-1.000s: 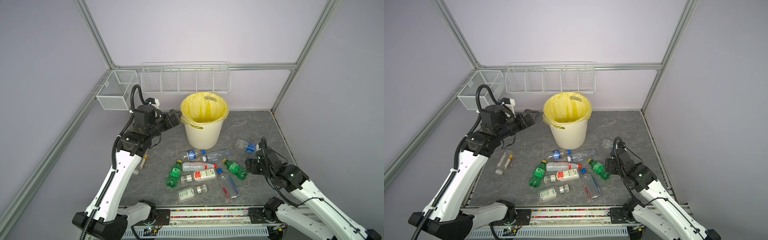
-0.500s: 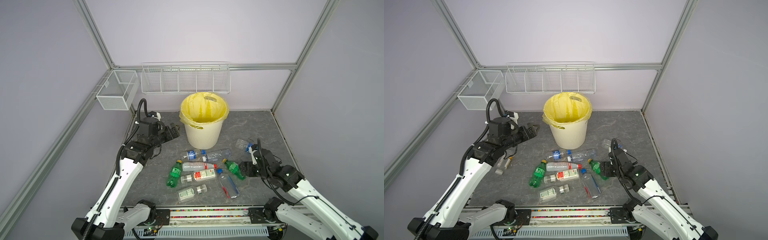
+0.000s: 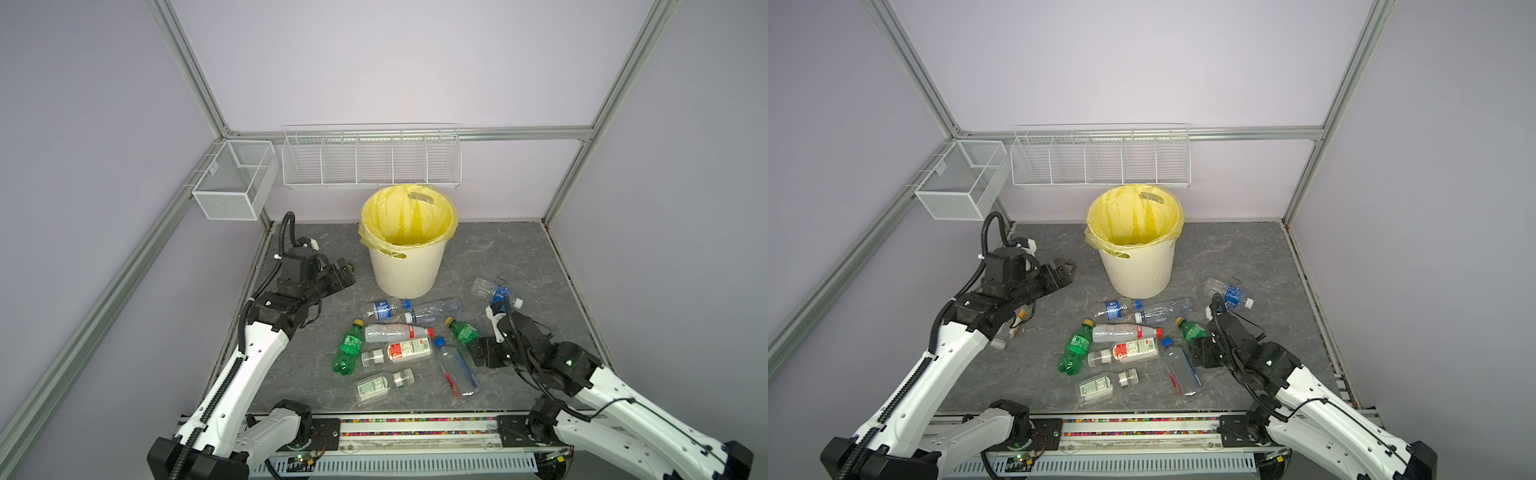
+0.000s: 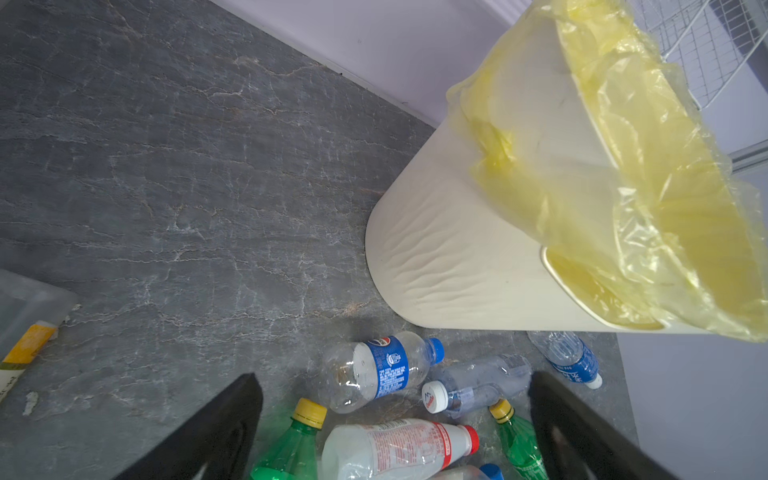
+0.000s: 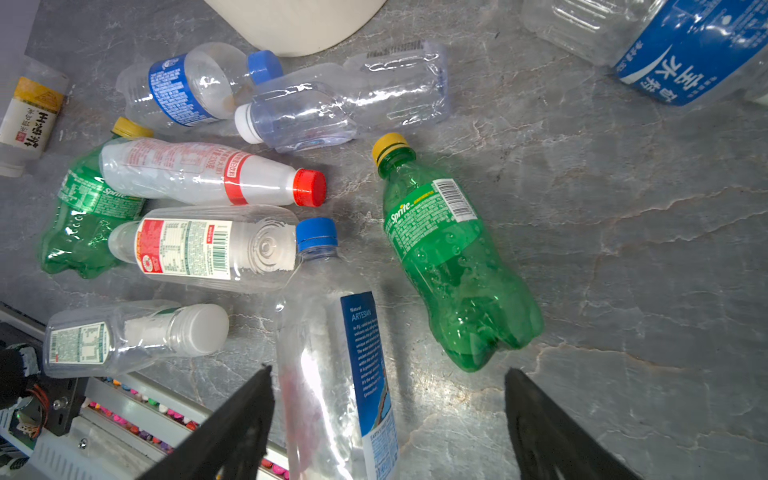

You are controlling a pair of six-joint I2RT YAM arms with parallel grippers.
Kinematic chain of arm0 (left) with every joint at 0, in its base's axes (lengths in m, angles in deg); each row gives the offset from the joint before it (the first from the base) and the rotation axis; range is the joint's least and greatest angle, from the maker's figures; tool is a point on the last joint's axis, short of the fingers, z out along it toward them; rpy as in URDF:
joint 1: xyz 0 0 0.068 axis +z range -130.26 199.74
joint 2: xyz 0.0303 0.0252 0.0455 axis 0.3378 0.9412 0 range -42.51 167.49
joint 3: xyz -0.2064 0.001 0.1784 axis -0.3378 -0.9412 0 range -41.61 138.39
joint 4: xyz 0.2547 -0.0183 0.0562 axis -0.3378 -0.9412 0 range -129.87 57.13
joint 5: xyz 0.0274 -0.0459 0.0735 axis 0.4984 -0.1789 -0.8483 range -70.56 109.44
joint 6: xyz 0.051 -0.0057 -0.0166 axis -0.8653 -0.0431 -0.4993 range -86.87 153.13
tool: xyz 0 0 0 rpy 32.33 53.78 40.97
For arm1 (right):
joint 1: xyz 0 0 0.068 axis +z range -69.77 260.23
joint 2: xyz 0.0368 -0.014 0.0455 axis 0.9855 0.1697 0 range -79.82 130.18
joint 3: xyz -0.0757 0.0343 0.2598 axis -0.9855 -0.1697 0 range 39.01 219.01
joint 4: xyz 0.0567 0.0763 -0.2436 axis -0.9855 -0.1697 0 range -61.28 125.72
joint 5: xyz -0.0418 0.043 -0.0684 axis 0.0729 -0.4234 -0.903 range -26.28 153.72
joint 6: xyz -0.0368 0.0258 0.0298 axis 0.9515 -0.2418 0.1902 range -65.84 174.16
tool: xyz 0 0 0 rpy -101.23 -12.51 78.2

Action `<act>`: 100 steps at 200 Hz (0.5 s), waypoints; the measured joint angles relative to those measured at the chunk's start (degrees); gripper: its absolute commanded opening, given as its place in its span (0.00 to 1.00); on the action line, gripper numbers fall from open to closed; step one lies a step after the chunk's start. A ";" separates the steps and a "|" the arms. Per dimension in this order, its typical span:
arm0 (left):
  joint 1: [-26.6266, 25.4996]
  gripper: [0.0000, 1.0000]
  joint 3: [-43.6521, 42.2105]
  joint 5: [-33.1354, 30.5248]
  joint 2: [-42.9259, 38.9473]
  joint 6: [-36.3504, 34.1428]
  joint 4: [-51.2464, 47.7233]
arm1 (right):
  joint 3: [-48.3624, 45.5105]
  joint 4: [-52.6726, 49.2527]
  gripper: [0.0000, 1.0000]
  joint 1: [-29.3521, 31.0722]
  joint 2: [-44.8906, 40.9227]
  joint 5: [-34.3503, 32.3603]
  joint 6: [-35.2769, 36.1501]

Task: Throw the plastic bottles in the bin
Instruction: 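Draw the left gripper back from the bin and lower the right gripper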

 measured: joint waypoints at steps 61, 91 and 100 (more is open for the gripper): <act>7.06 1.00 -5.40 6.03 0.70 2.97 3.43 | -0.57 0.35 0.88 8.94 1.64 -6.84 -4.31; 7.82 1.00 -6.21 7.06 0.83 3.10 3.76 | -0.79 0.70 0.88 12.72 4.76 -9.46 -6.43; 7.93 1.00 -6.23 7.19 0.87 3.10 3.78 | -0.83 0.85 0.88 13.73 5.33 -10.23 -7.23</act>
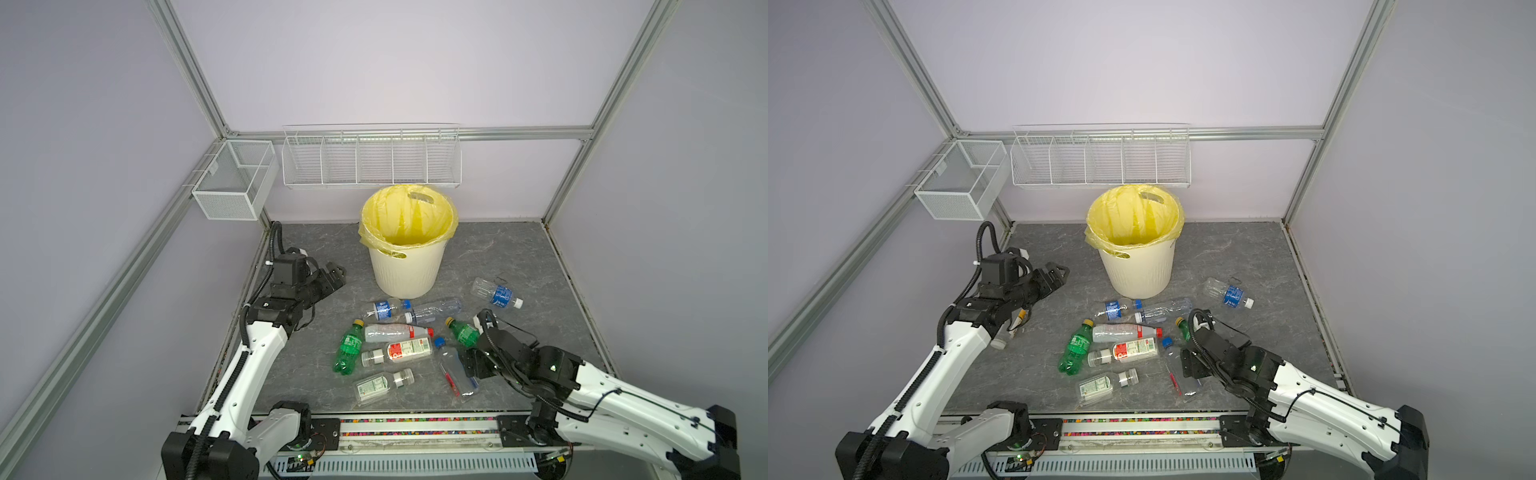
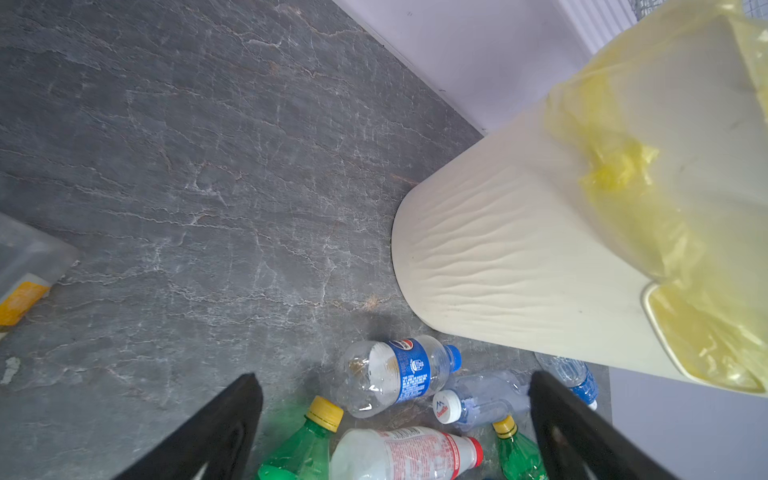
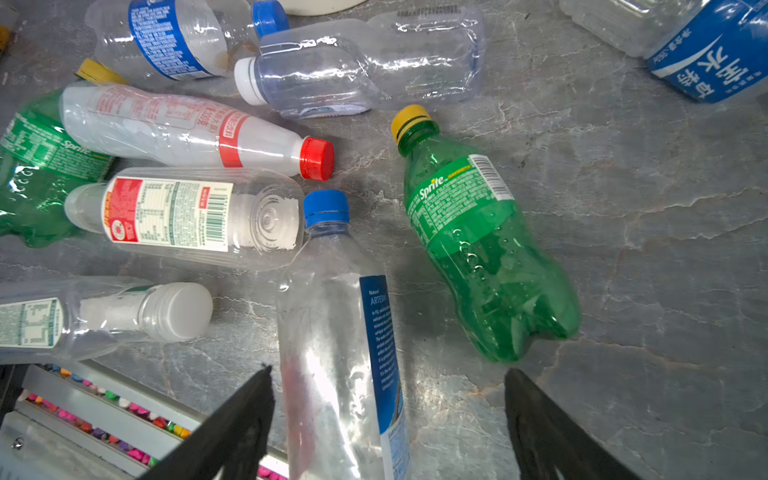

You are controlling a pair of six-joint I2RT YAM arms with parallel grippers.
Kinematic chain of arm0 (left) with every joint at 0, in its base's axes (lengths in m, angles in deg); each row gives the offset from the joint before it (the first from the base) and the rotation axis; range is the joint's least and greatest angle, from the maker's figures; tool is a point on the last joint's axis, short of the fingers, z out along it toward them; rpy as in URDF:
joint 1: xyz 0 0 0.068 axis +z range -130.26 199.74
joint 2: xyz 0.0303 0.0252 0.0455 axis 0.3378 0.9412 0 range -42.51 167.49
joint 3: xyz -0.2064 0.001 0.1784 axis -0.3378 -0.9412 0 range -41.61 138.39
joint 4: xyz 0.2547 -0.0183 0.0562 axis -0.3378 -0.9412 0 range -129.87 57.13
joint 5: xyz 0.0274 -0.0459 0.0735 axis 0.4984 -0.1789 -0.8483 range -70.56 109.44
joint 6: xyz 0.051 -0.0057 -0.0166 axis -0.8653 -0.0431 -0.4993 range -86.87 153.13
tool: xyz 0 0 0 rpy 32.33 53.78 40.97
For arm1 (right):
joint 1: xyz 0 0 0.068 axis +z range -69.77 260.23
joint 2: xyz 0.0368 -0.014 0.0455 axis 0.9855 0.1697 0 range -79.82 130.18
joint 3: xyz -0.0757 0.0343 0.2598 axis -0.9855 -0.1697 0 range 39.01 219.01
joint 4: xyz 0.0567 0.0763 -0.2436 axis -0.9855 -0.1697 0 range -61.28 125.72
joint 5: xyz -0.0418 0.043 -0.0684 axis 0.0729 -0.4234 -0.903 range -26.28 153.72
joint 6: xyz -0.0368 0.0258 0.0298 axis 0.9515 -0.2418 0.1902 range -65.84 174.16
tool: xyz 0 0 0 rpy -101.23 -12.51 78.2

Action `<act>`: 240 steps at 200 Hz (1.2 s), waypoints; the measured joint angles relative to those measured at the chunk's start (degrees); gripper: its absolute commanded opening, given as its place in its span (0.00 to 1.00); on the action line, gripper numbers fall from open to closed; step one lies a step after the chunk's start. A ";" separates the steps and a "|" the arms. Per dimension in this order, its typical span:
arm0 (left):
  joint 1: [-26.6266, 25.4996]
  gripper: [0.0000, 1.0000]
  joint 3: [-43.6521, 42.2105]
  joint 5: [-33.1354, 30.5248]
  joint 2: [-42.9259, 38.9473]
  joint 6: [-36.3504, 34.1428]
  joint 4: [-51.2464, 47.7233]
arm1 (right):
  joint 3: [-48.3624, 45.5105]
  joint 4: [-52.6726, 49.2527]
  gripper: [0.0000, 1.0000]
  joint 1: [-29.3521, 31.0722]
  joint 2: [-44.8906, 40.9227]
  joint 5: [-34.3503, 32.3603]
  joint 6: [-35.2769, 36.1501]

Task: Throw the plastic bottles in the bin
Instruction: 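Draw the left gripper back from the bin and lower the right gripper, then lower the right gripper onto the clear blue-cap bottle and grasp it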

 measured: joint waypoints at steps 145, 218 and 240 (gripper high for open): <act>2.08 1.00 -1.46 0.28 0.37 0.09 0.87 | -2.27 3.41 0.88 8.63 5.51 -3.04 -5.73; 2.14 1.00 -2.12 0.26 0.37 0.09 1.29 | -2.27 5.22 0.88 10.84 11.10 -3.39 -6.93; 2.23 1.00 -2.21 0.26 0.37 0.09 1.27 | -2.27 5.77 0.88 11.15 12.76 -3.39 -7.28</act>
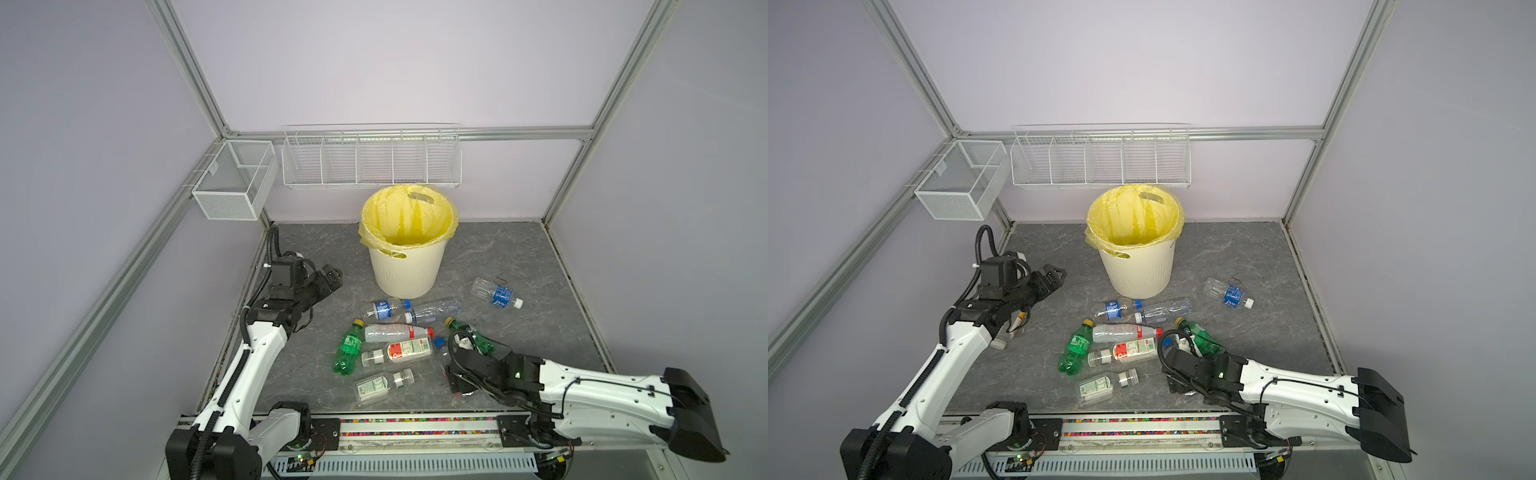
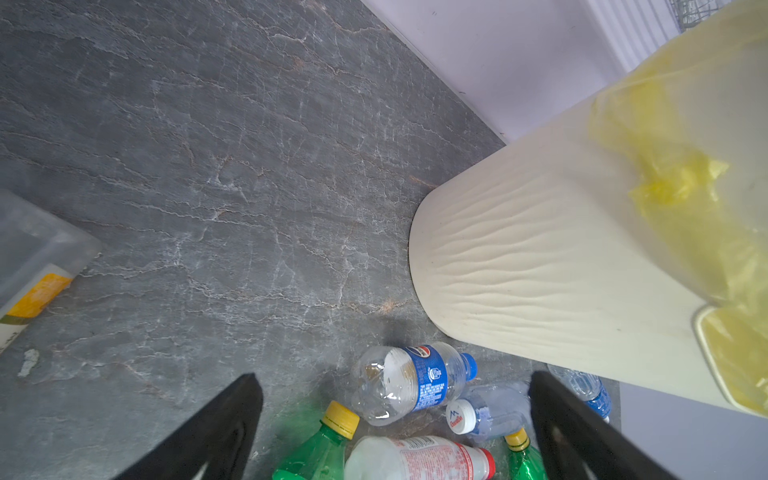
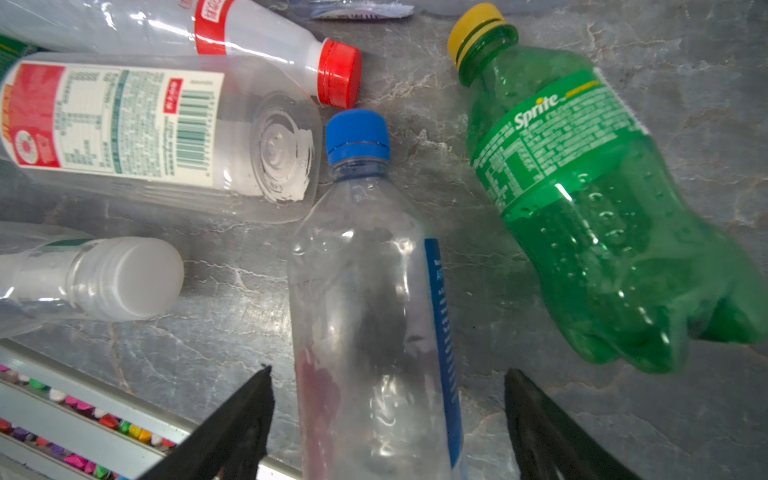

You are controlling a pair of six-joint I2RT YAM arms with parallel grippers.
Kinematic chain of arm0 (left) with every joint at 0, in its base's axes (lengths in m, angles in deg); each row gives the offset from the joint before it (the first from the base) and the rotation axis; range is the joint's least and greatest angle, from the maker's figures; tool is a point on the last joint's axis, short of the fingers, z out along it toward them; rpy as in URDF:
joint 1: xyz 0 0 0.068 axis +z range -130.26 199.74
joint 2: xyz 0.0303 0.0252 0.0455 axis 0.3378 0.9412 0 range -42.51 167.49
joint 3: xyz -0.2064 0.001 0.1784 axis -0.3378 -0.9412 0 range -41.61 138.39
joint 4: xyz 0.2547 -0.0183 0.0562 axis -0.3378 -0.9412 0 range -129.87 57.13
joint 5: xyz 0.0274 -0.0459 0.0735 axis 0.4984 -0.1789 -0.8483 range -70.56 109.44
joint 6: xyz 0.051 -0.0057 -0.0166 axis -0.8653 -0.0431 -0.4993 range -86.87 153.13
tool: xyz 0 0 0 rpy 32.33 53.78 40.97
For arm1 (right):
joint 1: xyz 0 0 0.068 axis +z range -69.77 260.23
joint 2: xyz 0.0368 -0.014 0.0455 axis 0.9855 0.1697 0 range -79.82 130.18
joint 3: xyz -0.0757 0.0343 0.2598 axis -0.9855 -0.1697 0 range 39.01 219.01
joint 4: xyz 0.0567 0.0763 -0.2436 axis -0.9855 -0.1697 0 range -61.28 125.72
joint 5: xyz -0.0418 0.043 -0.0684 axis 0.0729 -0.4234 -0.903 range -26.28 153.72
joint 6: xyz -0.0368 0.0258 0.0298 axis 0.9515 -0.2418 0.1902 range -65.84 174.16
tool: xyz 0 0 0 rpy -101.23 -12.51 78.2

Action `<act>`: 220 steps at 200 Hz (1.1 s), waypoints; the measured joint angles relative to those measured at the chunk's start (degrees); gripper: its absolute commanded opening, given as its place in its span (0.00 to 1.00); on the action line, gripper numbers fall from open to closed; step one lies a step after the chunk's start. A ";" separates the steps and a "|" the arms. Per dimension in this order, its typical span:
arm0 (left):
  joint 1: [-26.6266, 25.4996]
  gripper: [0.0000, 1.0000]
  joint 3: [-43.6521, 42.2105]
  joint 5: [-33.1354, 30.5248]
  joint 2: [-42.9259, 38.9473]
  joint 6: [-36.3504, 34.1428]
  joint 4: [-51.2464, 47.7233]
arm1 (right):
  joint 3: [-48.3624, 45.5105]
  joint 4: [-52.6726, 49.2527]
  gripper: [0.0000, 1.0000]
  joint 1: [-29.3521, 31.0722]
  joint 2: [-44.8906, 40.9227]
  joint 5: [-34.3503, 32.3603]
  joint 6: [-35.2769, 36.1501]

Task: Throw the plastic bottles in the bin
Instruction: 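Lower the right gripper onto the clear blue-cap bottle and grasp it, then lift the blue-cap bottle with the right gripper up over the bin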

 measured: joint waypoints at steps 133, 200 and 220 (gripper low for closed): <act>0.24 1.00 -0.44 -0.50 0.68 -0.04 0.02 | -2.27 4.04 0.96 0.96 7.48 0.44 -1.81; 0.52 1.00 -0.44 -0.87 1.01 -0.15 0.02 | -2.27 5.09 0.83 1.46 8.59 0.70 -1.49; 0.68 1.00 -0.44 -0.87 1.07 -0.15 0.02 | -2.27 5.22 0.77 1.68 8.87 0.74 -1.49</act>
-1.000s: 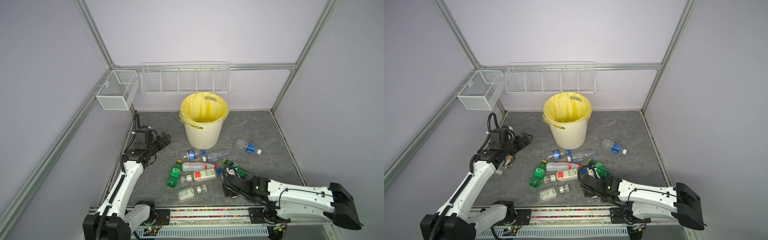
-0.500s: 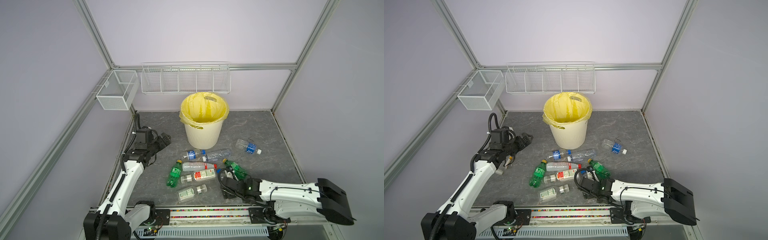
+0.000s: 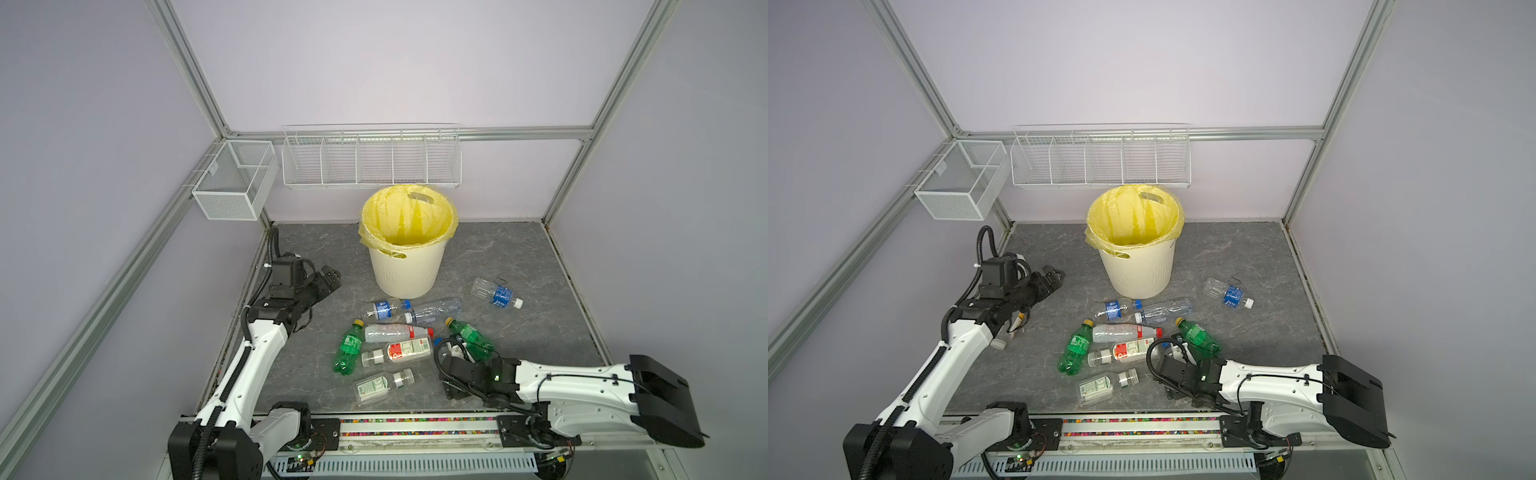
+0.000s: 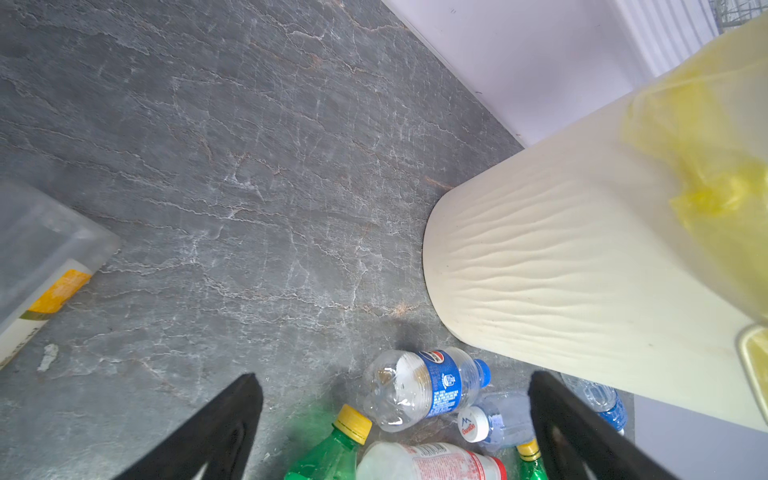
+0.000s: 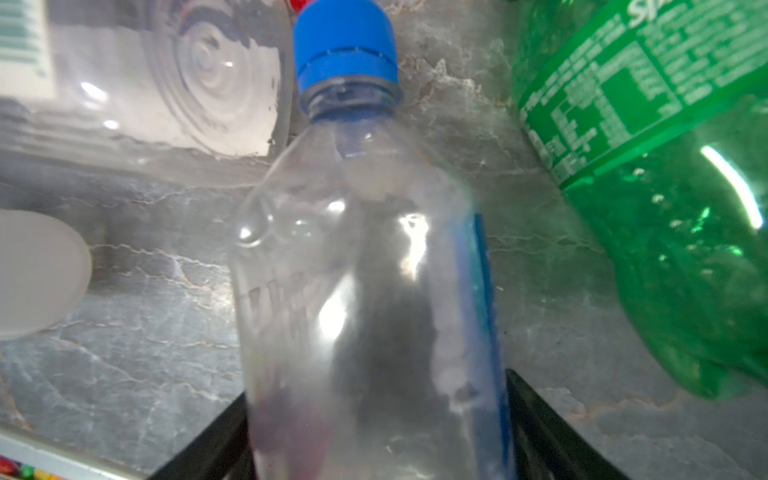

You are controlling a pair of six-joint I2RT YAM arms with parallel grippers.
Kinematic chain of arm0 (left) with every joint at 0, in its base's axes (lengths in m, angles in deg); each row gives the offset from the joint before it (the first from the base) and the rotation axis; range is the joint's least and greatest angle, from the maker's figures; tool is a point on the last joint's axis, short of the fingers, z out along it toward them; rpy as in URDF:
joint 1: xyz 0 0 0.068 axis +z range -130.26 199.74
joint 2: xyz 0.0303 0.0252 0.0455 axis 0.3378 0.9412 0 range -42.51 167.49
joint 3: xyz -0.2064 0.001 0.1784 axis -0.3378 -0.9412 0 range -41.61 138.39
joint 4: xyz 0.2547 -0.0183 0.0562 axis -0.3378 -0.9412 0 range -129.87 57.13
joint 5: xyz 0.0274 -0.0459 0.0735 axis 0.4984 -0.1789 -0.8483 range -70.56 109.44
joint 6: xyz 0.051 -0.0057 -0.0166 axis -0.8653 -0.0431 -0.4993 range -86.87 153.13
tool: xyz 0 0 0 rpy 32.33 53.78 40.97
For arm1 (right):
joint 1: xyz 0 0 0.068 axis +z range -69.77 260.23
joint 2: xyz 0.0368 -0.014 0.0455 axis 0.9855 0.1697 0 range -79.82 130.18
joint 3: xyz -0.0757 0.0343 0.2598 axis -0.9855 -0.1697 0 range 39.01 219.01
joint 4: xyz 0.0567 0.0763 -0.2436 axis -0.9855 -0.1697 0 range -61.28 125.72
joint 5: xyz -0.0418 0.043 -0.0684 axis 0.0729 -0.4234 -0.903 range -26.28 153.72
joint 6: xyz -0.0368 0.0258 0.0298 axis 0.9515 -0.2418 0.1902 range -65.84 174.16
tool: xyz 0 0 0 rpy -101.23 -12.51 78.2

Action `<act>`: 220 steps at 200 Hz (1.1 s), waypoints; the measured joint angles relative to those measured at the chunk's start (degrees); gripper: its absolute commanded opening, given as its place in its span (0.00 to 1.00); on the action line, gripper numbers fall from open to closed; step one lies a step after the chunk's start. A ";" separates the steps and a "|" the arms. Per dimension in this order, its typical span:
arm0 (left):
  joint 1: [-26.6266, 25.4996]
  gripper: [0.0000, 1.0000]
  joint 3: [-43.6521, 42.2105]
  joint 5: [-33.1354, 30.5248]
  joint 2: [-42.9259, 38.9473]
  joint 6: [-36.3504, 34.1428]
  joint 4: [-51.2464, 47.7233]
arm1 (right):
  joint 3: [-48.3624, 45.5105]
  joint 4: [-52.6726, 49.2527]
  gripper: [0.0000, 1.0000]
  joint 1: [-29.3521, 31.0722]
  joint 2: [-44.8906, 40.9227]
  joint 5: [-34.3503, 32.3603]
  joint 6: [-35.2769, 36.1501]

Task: Throw the plastic bottles in the bin
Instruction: 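Lift the blue-cap bottle with the right gripper up over the bin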

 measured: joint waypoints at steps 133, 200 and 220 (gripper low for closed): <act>0.79 1.00 -0.24 -0.83 -0.42 0.46 -1.01 | 1.84 -6.69 0.66 2.80 -13.07 -1.22 -2.25; 0.79 1.00 -0.44 0.68 -0.94 1.68 -0.85 | 4.48 -11.34 0.66 3.10 -23.54 -5.33 -3.06; 0.79 1.00 -0.48 0.96 -1.22 1.70 -0.90 | 7.10 -12.35 0.67 3.10 -24.09 -7.45 -2.95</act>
